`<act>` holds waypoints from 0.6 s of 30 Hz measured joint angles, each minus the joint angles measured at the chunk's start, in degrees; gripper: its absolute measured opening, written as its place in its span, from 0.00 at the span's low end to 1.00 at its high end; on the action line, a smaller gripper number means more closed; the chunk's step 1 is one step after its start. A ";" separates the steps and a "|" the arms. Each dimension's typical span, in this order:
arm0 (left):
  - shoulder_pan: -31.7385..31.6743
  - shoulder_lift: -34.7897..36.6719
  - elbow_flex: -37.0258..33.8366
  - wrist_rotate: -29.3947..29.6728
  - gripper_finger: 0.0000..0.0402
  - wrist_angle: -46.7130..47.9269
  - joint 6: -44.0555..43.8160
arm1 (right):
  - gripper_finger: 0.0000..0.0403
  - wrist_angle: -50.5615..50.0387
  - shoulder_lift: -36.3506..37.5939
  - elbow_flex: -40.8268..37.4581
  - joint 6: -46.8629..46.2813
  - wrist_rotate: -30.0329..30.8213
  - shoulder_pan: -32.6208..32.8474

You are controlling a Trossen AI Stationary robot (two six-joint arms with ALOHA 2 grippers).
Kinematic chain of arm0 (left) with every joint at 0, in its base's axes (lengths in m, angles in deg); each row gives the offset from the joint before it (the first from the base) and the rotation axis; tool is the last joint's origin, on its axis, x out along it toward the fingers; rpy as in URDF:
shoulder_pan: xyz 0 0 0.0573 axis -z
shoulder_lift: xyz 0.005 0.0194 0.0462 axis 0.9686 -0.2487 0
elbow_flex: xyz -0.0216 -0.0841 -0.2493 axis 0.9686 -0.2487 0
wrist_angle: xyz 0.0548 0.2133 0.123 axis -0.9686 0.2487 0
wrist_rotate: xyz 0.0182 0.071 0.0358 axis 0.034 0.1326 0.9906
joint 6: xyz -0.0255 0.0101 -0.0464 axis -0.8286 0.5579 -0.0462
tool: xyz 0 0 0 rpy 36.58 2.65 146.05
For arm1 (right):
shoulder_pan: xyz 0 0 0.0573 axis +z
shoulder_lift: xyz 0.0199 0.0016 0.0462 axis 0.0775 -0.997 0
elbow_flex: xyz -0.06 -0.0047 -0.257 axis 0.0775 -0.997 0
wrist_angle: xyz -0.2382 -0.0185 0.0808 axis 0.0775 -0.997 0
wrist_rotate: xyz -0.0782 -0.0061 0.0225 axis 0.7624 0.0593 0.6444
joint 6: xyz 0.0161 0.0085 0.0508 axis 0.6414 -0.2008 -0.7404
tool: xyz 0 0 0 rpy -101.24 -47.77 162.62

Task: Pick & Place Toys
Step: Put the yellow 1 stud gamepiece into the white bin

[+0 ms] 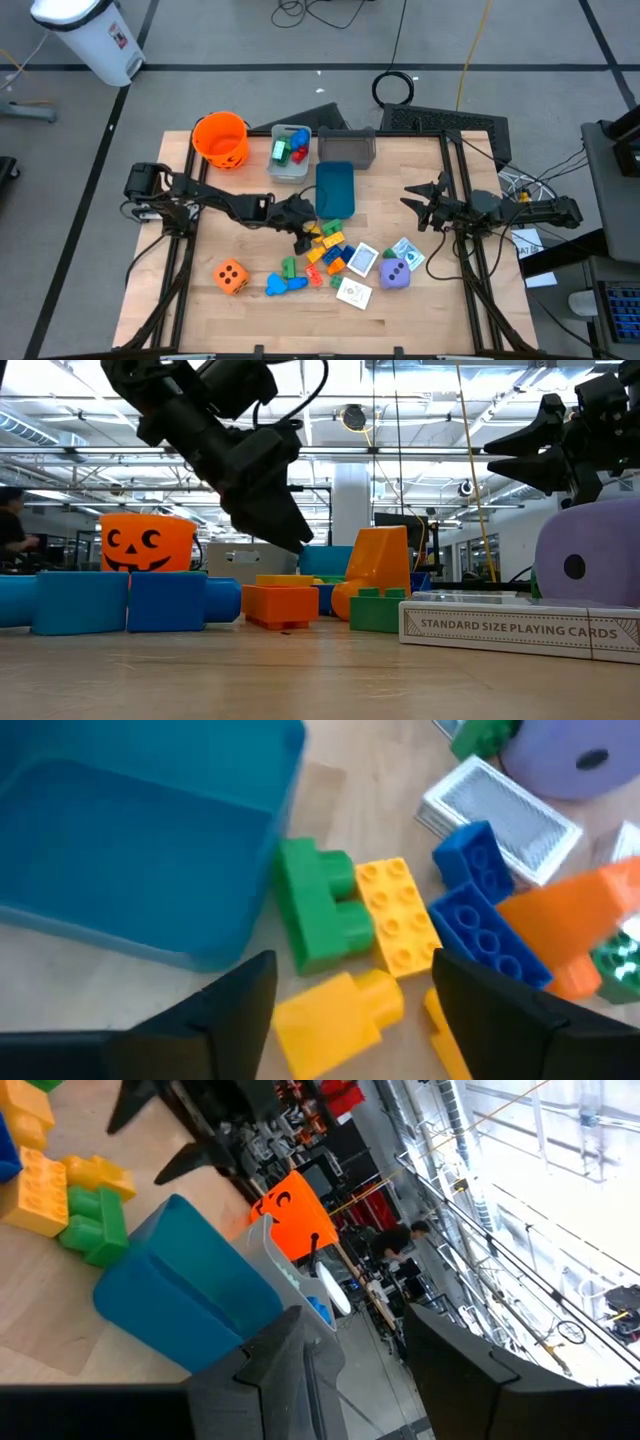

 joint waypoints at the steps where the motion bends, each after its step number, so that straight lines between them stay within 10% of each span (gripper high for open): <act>1: 0.34 -0.02 0.00 0.67 0.73 0.00 -0.01 | 0.42 0.13 0.00 -0.01 0.00 0.00 0.00; 8: 0.37 0.00 -0.02 -1.91 0.85 0.67 1.87 | 0.42 0.17 0.00 -0.01 0.00 0.00 0.01; 18: -0.71 -1.51 -0.09 -3.92 0.77 3.79 20.22 | 0.42 0.20 0.02 0.01 0.00 0.00 -0.01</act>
